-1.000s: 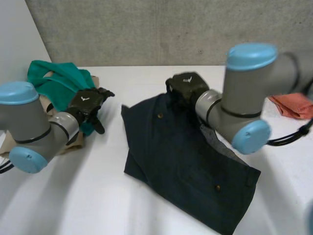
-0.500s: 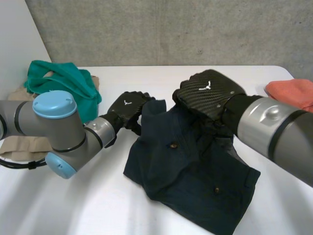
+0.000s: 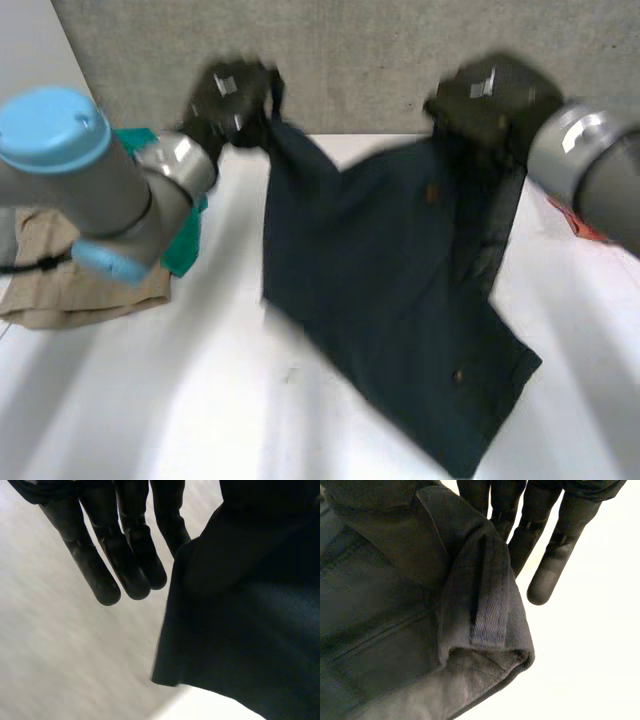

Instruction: Fold the laundry.

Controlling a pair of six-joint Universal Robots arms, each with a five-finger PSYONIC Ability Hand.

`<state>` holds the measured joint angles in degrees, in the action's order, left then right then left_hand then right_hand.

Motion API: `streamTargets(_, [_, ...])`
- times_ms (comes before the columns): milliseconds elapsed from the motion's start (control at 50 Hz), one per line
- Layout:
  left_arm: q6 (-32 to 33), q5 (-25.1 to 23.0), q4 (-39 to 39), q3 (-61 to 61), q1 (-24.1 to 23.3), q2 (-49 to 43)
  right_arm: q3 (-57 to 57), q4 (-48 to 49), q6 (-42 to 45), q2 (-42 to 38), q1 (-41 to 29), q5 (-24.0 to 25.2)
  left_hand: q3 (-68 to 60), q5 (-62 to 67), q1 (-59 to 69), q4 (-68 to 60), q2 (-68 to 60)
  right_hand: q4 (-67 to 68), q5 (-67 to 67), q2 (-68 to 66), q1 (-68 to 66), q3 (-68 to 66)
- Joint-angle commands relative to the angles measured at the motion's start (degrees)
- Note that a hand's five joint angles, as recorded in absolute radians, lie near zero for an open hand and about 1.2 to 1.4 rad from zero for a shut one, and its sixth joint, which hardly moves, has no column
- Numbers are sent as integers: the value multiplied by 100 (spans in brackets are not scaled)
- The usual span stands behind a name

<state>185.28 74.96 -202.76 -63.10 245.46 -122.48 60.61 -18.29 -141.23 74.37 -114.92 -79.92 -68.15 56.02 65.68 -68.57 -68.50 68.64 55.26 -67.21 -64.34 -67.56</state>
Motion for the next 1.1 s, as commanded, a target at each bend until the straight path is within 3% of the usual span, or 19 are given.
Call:
streamTargets(20, [-18,835,-1396,1334,-69,-12,-911,3793,-405,-555,-83,-613,-1185,1398,1432,-1143,-1150,1136,1474,-1279,-1566,-1244])
streamTargets(60, [-1,1072,-1669,1528,-95,14,-849,4899,-642,-599,-118,-622,-1185,1398,1432,-1143,-1150,1136,1474,-1279,-1566,-1244])
streamTargets(140, [-1,1503,-2065,1652,-43,251,-805,5327,-810,-608,-119,-560,-1185,1398,1432,-1143,-1150,1136,1474,-1279,-1566,-1244])
streamTargets(260, [17,1223,-1995,907,-33,427,-331,5275,-933,-538,-145,-481,-1185,1398,1432,-1143,-1150,1136,1474,-1279,-1566,-1244])
streamTargets(360, [43,670,-1969,-813,-86,1022,625,5004,-925,-529,-93,-69,-1185,1398,1432,-1143,-1150,1136,1474,-1279,-1566,-1244])
streamTargets(500, [324,625,-1828,-2714,-86,1464,1541,3633,-793,-652,-75,29,-1185,1398,1432,-1143,-1150,1136,1474,-1279,-1566,-1244])
streamTargets(580, [938,625,-1513,-3559,-104,1359,1998,3025,-415,-1108,-75,-33,-1185,1398,1432,-1143,-1150,1136,1474,-1279,-1566,-1244])
streamTargets(720, [2249,695,-20,-4192,-314,1218,2569,2770,-54,-1311,-75,-235,-1185,1398,1432,-1143,-1150,1136,1474,-1279,-1566,-1244])
streamTargets(820, [2241,897,1158,-4254,-367,1841,2939,2349,7,-970,-83,-305,-1185,1398,1432,-1143,-1150,1136,1474,-1279,-1566,-1244])
streamTargets(960, [2232,1064,2521,-4456,-560,2589,3212,645,34,-20,-66,-200,-1185,1398,1432,-1143,-1150,1136,1474,-1279,-1566,-1244])
streamTargets(1100, [2241,1073,4129,-4536,-1202,2660,3440,-587,542,200,-39,-200,-1185,1398,1432,-1143,-1150,1136,1474,-1279,-1566,-1244])
